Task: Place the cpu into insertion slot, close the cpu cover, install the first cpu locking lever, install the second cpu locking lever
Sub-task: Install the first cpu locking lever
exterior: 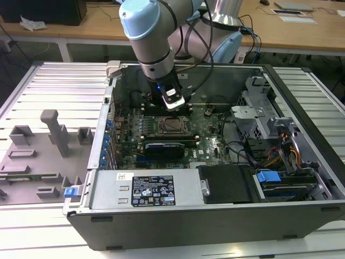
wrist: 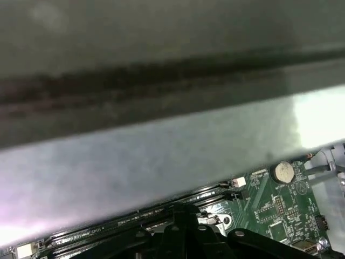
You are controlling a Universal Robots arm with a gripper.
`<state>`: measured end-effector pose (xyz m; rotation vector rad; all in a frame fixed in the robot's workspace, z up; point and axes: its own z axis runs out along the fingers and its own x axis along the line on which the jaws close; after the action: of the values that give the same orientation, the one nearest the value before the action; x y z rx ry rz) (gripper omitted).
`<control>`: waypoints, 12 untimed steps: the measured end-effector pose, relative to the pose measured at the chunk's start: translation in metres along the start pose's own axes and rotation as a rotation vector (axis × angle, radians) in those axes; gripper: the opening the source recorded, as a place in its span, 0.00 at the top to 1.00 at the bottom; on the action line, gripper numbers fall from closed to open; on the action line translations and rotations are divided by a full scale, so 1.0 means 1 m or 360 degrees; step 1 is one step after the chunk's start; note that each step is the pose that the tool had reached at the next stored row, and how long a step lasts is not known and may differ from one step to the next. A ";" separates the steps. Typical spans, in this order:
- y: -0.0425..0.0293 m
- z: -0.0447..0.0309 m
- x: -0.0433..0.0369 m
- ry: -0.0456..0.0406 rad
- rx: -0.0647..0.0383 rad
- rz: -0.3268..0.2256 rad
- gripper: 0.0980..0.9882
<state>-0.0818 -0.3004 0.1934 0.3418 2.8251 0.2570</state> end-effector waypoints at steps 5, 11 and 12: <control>0.0001 0.0006 -0.0006 0.0000 -0.0004 0.0001 0.99; 0.0009 -0.0031 -0.0016 0.0001 -0.0009 0.0003 0.99; 0.0016 -0.0062 -0.0024 0.0001 -0.0009 0.0003 0.99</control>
<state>-0.0811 -0.3004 0.2003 0.3432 2.8246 0.2657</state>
